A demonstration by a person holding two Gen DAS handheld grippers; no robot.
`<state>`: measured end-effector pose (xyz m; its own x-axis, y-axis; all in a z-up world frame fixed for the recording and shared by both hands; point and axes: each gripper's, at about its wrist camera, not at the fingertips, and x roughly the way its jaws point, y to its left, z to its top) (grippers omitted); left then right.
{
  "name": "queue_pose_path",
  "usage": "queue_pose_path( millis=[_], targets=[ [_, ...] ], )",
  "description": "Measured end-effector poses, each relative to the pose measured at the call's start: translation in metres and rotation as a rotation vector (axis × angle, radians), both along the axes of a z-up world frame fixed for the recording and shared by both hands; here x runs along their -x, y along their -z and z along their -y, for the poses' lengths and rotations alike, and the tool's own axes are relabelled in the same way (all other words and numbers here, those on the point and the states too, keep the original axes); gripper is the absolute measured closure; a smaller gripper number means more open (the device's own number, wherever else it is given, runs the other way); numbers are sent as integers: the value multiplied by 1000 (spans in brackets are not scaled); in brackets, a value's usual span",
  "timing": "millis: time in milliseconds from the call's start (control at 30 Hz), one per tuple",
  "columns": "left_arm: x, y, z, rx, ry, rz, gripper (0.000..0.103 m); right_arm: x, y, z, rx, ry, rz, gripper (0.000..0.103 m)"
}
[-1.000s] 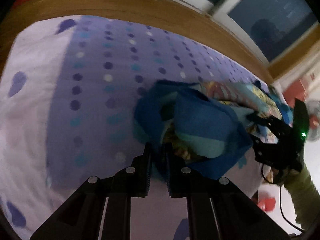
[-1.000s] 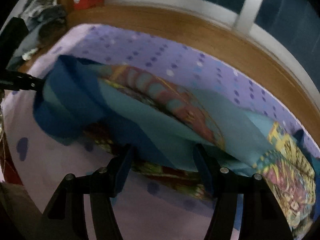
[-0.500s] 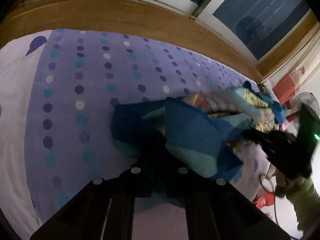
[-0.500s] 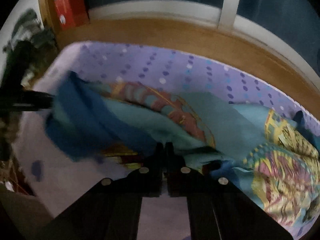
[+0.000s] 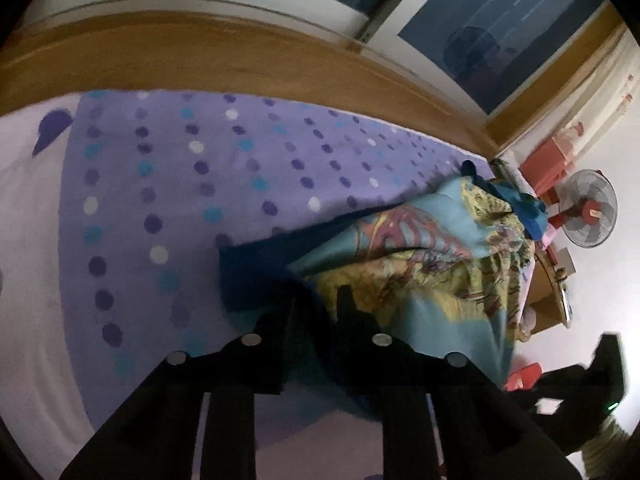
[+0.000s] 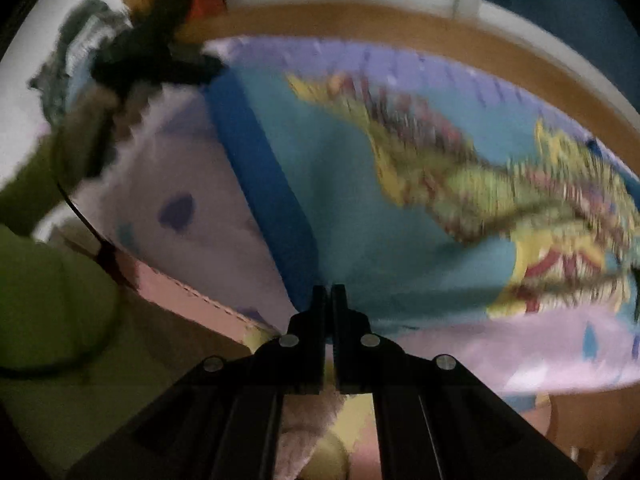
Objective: Fold clothes
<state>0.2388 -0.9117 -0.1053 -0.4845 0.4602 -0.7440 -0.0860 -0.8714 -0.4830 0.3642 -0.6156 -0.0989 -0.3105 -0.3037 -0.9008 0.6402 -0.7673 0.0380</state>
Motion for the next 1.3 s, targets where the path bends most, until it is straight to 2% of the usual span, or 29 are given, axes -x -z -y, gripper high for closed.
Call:
queue_pose_path(
  millis=[67,167,200,267,300,333,400,500,600,733,767,833,867,900,933,967,1000,1033,1100,1233,1300],
  targets=[
    [2,-8,-2,7,29,-18,75,-3,12,1,-32,45,3,101],
    [2,-18,-1,-17,88,-29,66,-6,-1,3,-31,114,-35,98],
    [0,-20,0,-13,93,-30,62,-8,-9,5,-27,120,-55,91],
    [-4,-21,6,30,76,-27,58,-13,-27,9,-5,126,-125,69],
    [-5,-19,10,63,61,-21,57,-14,-32,12,5,126,-154,48],
    [-4,-18,13,81,44,-15,57,-15,-38,16,18,117,-187,37],
    [-2,-12,19,85,16,7,57,-14,-41,20,26,89,-225,36],
    [2,-1,25,79,-11,65,55,6,-26,42,-19,65,-242,36],
    [5,10,23,72,-10,91,55,26,-6,51,-36,46,-210,36],
    [19,24,15,7,-15,123,55,40,15,54,-47,35,-178,36],
    [21,23,14,-15,-26,110,53,43,18,54,-51,32,-172,36],
    [29,26,10,-88,-27,121,53,45,24,53,-65,36,-161,36],
    [32,28,8,-127,-37,127,58,47,28,51,-76,43,-156,36],
    [35,29,5,-140,-43,126,83,50,32,49,-87,50,-151,37],
    [37,30,2,-147,-47,126,95,50,32,46,-66,61,-146,49],
    [39,28,-1,-126,-48,121,99,51,32,42,-43,73,-142,66],
    [39,23,-3,-101,-52,99,99,51,29,40,-30,84,-136,93],
    [39,14,-4,-70,-53,60,99,51,25,37,-19,96,-130,102],
    [38,-5,-5,-13,-56,-8,99,47,15,36,-24,88,-157,102],
    [35,-57,15,98,-106,-159,99,30,-20,53,62,-2,-152,102],
    [34,-78,34,154,-148,-208,101,23,-33,71,99,-61,-161,102]
  ],
)
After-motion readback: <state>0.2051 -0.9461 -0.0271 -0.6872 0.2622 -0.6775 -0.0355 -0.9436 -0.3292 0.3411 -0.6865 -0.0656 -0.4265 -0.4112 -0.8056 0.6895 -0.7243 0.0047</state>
